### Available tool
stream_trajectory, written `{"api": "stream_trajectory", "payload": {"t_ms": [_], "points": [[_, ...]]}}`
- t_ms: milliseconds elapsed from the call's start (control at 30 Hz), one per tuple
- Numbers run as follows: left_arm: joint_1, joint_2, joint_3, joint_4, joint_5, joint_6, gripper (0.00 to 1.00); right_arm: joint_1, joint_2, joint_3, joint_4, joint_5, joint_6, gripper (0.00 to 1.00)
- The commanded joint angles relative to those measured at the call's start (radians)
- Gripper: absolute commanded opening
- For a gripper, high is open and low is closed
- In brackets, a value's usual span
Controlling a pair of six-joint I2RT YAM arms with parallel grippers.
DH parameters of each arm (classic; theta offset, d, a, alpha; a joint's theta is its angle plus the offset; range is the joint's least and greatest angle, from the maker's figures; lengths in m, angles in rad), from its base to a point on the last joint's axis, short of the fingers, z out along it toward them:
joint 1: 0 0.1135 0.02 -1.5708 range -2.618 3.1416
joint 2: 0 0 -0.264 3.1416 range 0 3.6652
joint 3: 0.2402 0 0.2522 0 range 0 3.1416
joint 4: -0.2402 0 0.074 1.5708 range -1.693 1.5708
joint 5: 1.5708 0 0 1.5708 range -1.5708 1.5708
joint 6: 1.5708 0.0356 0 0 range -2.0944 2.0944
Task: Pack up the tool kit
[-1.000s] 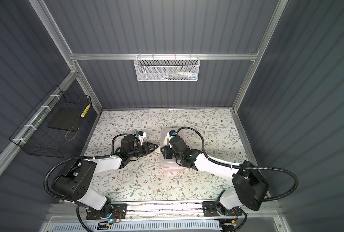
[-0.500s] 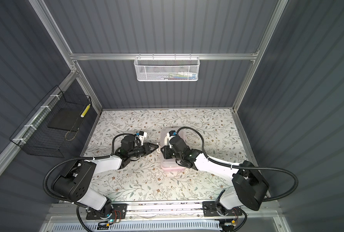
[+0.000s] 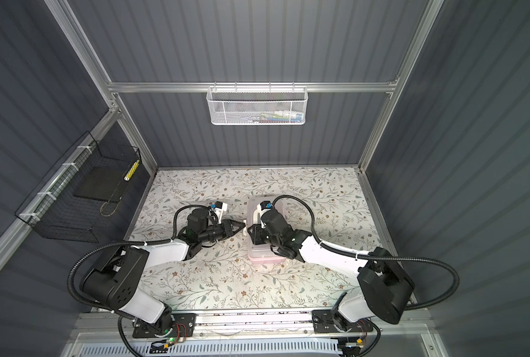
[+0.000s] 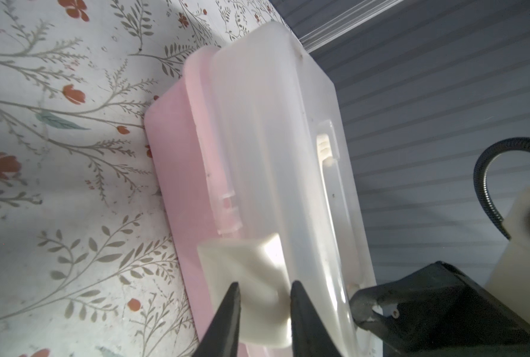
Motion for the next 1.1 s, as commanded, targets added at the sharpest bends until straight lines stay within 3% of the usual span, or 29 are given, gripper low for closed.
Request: {"api": "stream_trajectory", "payload": {"t_ms": [0,1067], "points": [[-0.019,0.020,0.026,0.012,0.012,0.003,0.29,-0.003,0.040,-0.041,-0.120,0.008,0.013,0.36],[-0.075,0.112,0.023,0.062,-0.011,-0.012,0.27,-0.003,0.063,-0.034,-0.118,-0.005,0.026,0.36]]}}
